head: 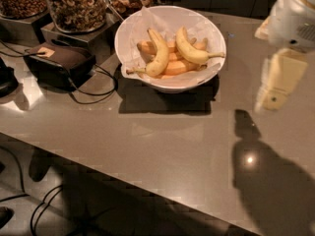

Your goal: Pick banana from white bowl

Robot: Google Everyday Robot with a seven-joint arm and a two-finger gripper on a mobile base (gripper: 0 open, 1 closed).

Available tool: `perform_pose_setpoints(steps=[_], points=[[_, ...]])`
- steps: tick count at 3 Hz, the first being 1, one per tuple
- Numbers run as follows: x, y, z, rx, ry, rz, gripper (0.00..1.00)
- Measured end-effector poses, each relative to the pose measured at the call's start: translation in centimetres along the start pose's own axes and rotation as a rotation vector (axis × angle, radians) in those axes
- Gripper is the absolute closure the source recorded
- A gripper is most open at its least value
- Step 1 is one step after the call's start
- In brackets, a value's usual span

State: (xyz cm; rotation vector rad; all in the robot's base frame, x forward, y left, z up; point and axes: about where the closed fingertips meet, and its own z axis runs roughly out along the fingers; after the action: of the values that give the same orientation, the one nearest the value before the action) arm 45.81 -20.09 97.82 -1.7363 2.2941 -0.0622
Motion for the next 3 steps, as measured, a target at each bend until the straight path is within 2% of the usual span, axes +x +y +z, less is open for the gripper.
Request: perform_pose_setpoints(steps=[1, 2, 3], points=[[-3.0, -3.4, 1.3, -0.020, 0.042, 0.041, 0.00], [-4.2, -4.1, 1.3, 0.004, 0.017, 0.032, 0.00], [-5.5, -4.7, 0.9, 0.004, -0.042, 0.078, 0.00]])
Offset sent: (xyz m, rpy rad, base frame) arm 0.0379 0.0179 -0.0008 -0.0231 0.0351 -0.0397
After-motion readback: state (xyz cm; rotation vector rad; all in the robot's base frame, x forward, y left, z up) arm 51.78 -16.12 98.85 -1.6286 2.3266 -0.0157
